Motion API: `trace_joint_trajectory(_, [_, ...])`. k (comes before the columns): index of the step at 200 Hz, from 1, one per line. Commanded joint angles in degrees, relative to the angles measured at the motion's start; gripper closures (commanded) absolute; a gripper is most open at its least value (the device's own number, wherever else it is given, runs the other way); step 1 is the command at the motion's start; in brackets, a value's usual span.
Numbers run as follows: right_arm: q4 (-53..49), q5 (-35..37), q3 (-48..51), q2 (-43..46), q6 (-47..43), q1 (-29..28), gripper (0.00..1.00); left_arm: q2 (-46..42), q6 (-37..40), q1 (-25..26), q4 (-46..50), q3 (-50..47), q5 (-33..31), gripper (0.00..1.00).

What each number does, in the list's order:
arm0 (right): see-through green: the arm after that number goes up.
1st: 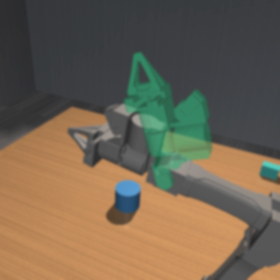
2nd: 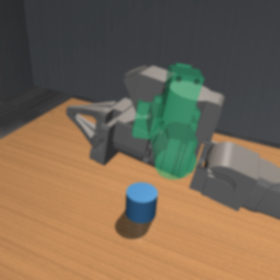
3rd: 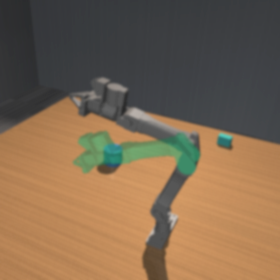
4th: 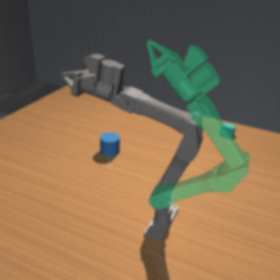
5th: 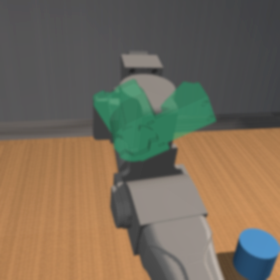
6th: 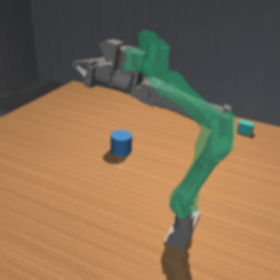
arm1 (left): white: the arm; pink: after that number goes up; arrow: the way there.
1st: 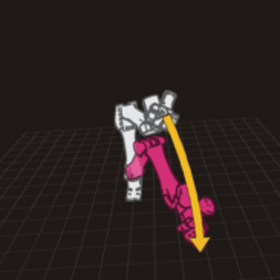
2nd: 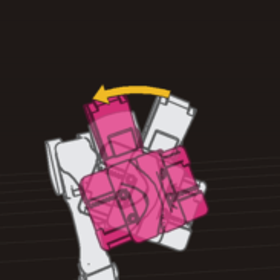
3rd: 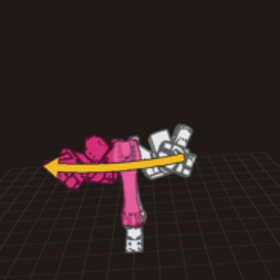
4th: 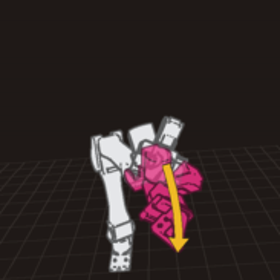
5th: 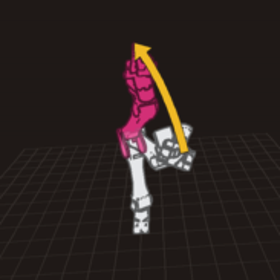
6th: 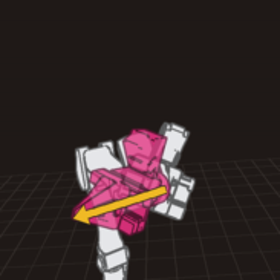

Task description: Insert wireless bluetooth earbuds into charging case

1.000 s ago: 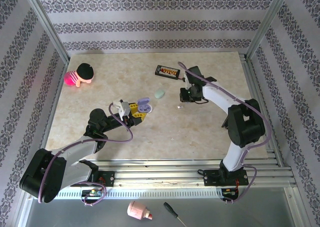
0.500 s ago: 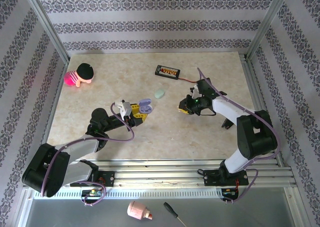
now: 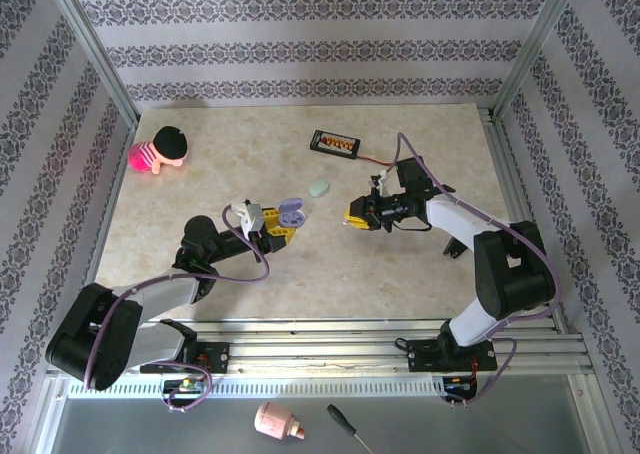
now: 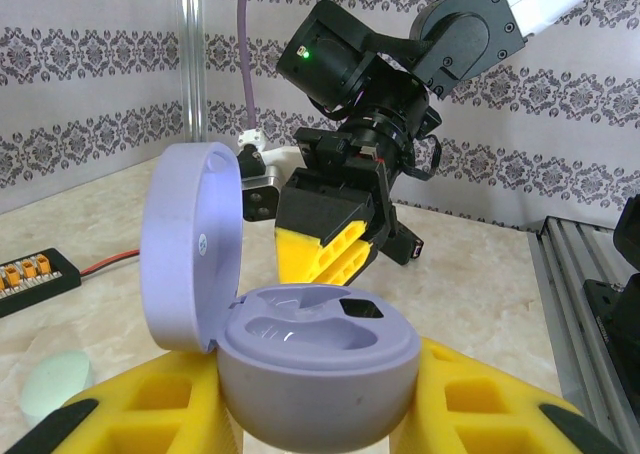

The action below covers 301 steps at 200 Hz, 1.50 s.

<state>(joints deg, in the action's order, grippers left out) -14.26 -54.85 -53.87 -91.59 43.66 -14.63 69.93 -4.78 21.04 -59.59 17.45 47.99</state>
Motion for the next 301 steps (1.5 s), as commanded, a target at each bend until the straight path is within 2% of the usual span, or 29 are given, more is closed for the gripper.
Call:
trace_joint_trajectory(1, [3.2,-3.9,0.7,1.0,3.2,-0.1,0.83,-0.1,-0.5,0.6,-3.2,0.2,1.7,0.66])
trace_joint_trajectory(61, [3.3,-3.3,-0.9,5.5,4.6,-2.8,0.83,3.1,2.7,1.0,-4.7,0.2,-0.5,0.66])
trace_joint_trajectory(107, [13.0,-6.1,0.8,8.0,16.9,-3.9,0.84,7.9,0.7,1.0,-11.0,1.5,-0.4,0.66])
trace_joint_trajectory(134, [15.1,-7.4,1.4,8.5,22.3,-3.7,0.84,9.5,-0.4,1.0,-13.1,1.7,0.0,0.67])
trace_joint_trajectory(186, [28.7,-9.6,4.1,7.5,33.3,-4.4,0.84,11.5,-0.1,1.8,-15.7,1.6,-1.1,0.68])
trace_joint_trajectory(214, [30.4,-8.7,2.8,7.3,33.7,-6.8,0.84,12.9,2.3,2.7,-16.6,1.7,-4.1,0.67])
trace_joint_trajectory(247, [31.1,-7.1,1.8,7.3,33.4,-9.6,0.84,16.0,2.4,3.1,-21.9,1.9,-7.8,0.68])
trace_joint_trajectory(301, [32.8,-5.1,0.1,5.5,32.8,-12.7,0.84,16.7,3.0,4.4,-22.1,3.8,-8.4,0.68])
